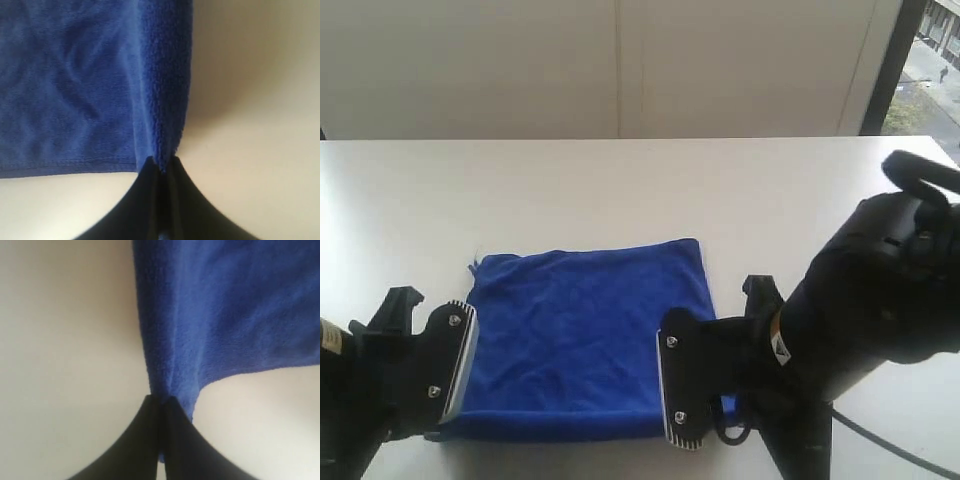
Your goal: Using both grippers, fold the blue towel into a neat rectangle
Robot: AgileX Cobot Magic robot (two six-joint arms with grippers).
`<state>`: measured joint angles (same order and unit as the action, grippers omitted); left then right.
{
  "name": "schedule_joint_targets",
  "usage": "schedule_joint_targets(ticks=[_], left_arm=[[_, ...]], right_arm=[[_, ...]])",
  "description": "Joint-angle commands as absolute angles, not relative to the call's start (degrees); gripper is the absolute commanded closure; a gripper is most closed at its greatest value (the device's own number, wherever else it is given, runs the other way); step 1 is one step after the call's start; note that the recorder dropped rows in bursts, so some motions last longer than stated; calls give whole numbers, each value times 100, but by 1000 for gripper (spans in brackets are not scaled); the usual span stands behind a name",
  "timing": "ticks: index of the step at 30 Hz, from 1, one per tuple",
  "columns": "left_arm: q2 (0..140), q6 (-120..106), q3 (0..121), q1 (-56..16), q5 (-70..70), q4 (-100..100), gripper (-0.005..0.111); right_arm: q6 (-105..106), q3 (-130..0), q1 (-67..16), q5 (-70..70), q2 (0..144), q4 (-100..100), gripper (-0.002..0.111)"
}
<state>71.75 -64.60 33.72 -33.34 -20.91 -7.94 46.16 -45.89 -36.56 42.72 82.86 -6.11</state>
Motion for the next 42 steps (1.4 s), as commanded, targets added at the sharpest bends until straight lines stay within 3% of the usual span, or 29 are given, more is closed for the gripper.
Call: schedule_joint_targets(ticks=[1, 16, 29, 42], left_arm=[[7130, -6468, 3341, -3338, -1808, -627, 107], [7130, -6397, 3341, -3317, -812, -292, 107], [7142, -6437, 3341, -2637, -373, -292, 107], [7871, -6702, 3363, -2606, 1155, -292, 107]], right_arm=[[4672, -4817, -3664, 4337, 8243, -1002, 108], [4346, -5077, -3505, 3874, 8579, -1664, 108], [4328, -5150, -3071, 2820, 8676, -1763, 108], [4328, -5619, -2996, 2777, 9174, -1802, 108]])
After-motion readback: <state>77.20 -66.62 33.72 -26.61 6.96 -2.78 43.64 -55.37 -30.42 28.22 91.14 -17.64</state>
